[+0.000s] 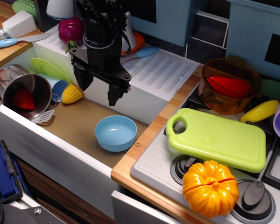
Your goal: Lift bowl
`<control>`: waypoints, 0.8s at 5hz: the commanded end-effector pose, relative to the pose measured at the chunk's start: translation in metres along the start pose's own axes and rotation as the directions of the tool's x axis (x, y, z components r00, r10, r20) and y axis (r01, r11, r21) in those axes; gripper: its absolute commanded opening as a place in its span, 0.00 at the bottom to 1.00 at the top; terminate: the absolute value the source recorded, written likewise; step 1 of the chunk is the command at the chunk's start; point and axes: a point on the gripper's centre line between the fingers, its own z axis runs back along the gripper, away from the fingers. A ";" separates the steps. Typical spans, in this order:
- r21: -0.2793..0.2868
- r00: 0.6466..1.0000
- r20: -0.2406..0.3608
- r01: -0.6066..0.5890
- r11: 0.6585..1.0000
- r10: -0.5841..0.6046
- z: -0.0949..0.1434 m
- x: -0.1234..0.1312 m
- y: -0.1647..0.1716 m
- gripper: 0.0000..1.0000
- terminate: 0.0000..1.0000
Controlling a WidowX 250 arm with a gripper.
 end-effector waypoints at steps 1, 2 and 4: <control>0.000 1.000 0.000 0.000 1.000 0.000 0.000 0.000 0.000 1.00 0.00; 0.015 1.000 -0.013 -0.028 0.999 0.028 -0.017 -0.002 -0.001 1.00 0.00; 0.002 0.998 0.047 -0.045 0.999 0.045 -0.065 -0.014 0.007 1.00 0.00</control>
